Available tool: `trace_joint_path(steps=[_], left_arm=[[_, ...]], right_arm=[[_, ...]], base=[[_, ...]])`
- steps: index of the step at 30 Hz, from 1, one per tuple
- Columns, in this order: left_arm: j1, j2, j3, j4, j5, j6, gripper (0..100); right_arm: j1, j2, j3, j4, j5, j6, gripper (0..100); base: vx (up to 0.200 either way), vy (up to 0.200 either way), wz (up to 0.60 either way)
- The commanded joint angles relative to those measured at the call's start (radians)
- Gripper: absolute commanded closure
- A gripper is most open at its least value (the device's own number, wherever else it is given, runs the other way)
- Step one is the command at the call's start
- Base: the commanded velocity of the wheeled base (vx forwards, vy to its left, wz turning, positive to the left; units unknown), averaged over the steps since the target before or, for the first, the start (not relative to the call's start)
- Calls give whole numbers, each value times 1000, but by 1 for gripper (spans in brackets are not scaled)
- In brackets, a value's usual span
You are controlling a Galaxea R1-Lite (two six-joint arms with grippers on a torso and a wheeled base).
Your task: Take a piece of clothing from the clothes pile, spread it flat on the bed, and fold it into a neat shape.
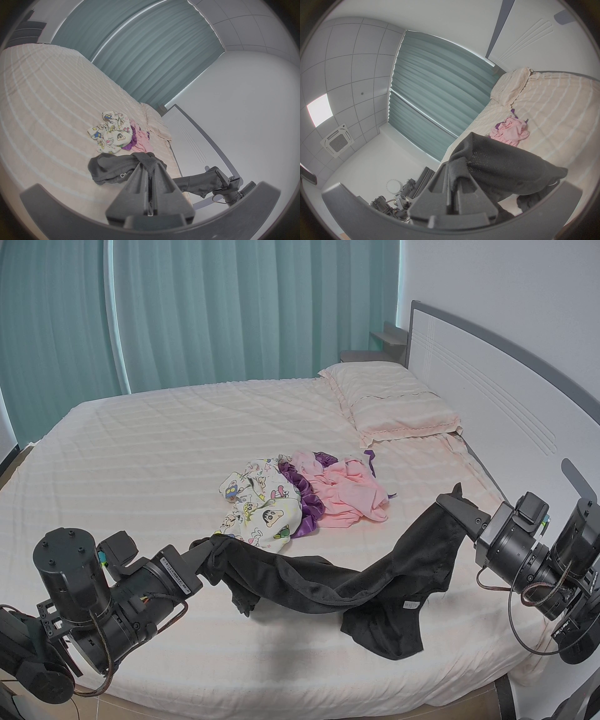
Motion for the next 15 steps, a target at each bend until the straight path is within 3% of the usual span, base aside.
trace_joint_path(steps=[1,15], left_arm=[[1,0,0,0,2,2,100],[-1,-38,0,0,-3,2,100]], right_arm=[[21,0,0,-1,-3,0,100],[41,-24,0,-1,-7,-3,100]], base=[[0,200,0],[0,200,0]])
